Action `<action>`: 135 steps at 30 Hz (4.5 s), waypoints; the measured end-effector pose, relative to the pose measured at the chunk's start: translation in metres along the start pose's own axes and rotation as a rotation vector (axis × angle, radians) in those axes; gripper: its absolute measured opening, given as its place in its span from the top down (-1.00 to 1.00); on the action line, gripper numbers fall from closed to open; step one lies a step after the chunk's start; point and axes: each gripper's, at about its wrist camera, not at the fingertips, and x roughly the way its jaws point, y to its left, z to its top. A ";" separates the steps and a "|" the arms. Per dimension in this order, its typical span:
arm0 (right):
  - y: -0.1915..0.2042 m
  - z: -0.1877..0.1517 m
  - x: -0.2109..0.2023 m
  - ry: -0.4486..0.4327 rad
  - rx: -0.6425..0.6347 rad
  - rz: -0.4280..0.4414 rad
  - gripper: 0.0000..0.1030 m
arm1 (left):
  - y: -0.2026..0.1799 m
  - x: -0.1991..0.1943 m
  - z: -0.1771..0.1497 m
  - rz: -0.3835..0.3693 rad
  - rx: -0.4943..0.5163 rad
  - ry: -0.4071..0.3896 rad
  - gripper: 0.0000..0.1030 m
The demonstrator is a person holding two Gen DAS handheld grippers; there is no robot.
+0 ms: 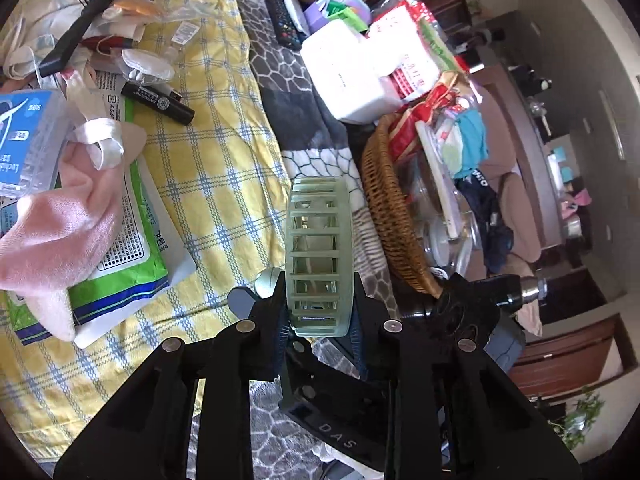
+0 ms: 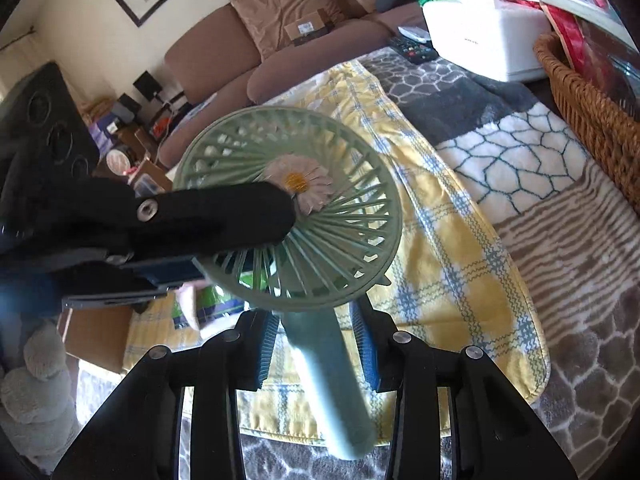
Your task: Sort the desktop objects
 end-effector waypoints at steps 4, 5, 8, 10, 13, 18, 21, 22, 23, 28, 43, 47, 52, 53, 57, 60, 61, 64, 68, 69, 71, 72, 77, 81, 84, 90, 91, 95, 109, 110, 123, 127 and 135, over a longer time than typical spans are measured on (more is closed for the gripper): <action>0.032 0.011 -0.017 -0.082 -0.099 0.013 0.31 | -0.010 -0.041 -0.001 -0.021 0.029 -0.045 0.53; 0.044 0.014 -0.022 -0.104 -0.127 0.015 0.31 | -0.010 -0.054 0.000 -0.023 0.032 -0.056 0.53; 0.081 0.021 -0.034 -0.130 -0.186 0.050 0.31 | -0.011 -0.100 -0.001 -0.027 0.052 -0.087 0.53; 0.111 0.024 -0.041 -0.127 -0.239 0.074 0.31 | -0.007 -0.135 -0.004 -0.023 0.065 -0.101 0.53; 0.169 0.021 -0.053 -0.120 -0.355 0.108 0.31 | 0.007 -0.197 -0.013 -0.012 0.085 -0.136 0.53; 0.259 0.016 -0.039 -0.076 -0.429 0.230 0.31 | 0.048 -0.291 -0.029 0.054 0.083 -0.184 0.53; 0.312 0.013 -0.014 -0.015 -0.497 0.271 0.31 | 0.086 -0.338 -0.038 0.078 0.040 -0.229 0.53; 0.329 0.013 -0.004 0.005 -0.521 0.277 0.31 | 0.101 -0.351 -0.041 0.074 0.020 -0.245 0.53; 0.346 0.011 0.005 0.027 -0.546 0.283 0.31 | 0.116 -0.363 -0.043 0.067 -0.001 -0.260 0.53; 0.416 0.001 0.062 0.128 -0.665 0.271 0.32 | 0.196 -0.388 -0.048 0.047 -0.126 -0.324 0.53; 0.425 -0.013 0.233 0.459 -0.630 0.055 0.32 | 0.306 -0.344 -0.019 0.111 -0.294 -0.276 0.10; 0.429 -0.012 0.248 0.507 -0.616 0.043 0.32 | 0.294 -0.369 -0.026 0.092 -0.282 -0.334 0.00; 0.436 -0.008 0.250 0.502 -0.622 0.043 0.31 | 0.295 -0.398 -0.036 0.080 -0.286 -0.376 -0.05; 0.437 -0.008 0.248 0.496 -0.624 0.039 0.31 | 0.295 -0.401 -0.039 0.091 -0.282 -0.376 -0.08; 0.432 -0.003 0.221 0.452 -0.602 0.061 0.18 | 0.287 -0.403 -0.048 0.148 -0.240 -0.369 -0.33; 0.421 -0.003 0.192 0.404 -0.586 0.072 -0.28 | 0.276 -0.403 -0.061 0.185 -0.212 -0.371 -0.70; 0.418 -0.005 0.182 0.389 -0.582 0.072 -0.44 | 0.272 -0.402 -0.065 0.199 -0.202 -0.371 -0.77; 0.412 -0.009 0.154 0.338 -0.585 0.062 -0.77 | 0.257 -0.399 -0.078 0.254 -0.162 -0.372 -0.97; 0.408 -0.015 0.125 0.271 -0.597 0.029 -0.99 | 0.236 -0.396 -0.097 0.363 -0.095 -0.372 -1.00; 0.407 -0.017 0.119 0.253 -0.598 0.020 -0.99 | 0.231 -0.395 -0.102 0.387 -0.082 -0.371 -1.00; 0.400 -0.019 0.105 0.219 -0.600 -0.006 -0.99 | 0.223 -0.392 -0.113 0.420 -0.062 -0.369 -1.00; 0.396 -0.020 0.098 0.208 -0.597 -0.014 -0.99 | 0.219 -0.390 -0.117 0.432 -0.055 -0.364 -1.00; 0.368 -0.027 0.064 0.178 -0.555 -0.032 -0.99 | 0.199 -0.373 -0.136 0.489 0.000 -0.327 -1.00; 0.335 -0.029 0.032 0.132 -0.517 -0.034 -0.99 | 0.175 -0.357 -0.141 0.477 0.056 -0.311 -1.00; 0.297 -0.024 0.008 0.113 -0.450 -0.039 -0.99 | 0.147 -0.336 -0.137 0.464 0.123 -0.300 -1.00; 0.208 -0.013 -0.034 0.056 -0.276 -0.072 -0.99 | 0.092 -0.271 -0.127 0.428 0.243 -0.240 -1.00; 0.193 -0.012 -0.038 0.047 -0.250 -0.080 -0.99 | 0.085 -0.259 -0.124 0.420 0.257 -0.228 -1.00; 0.148 -0.012 -0.047 0.025 -0.167 -0.083 -0.99 | 0.060 -0.208 -0.113 0.422 0.315 -0.170 -1.00; 0.103 0.002 -0.010 0.004 -0.155 -0.056 -0.99 | 0.088 -0.114 0.022 0.478 0.116 -0.138 -1.00; 0.103 0.005 -0.008 0.003 -0.167 -0.053 -0.99 | 0.092 -0.106 0.029 0.489 0.109 -0.132 -1.00; 0.104 0.016 0.006 0.027 -0.191 0.012 -0.99 | 0.132 -0.040 0.068 0.546 0.060 -0.043 -1.00; 0.101 0.015 0.011 0.046 -0.185 0.017 -0.99 | 0.142 -0.030 0.070 0.536 0.040 -0.016 -1.00; 0.096 0.015 0.013 0.051 -0.176 0.001 -0.99 | 0.133 -0.039 0.066 0.526 0.047 -0.062 -0.77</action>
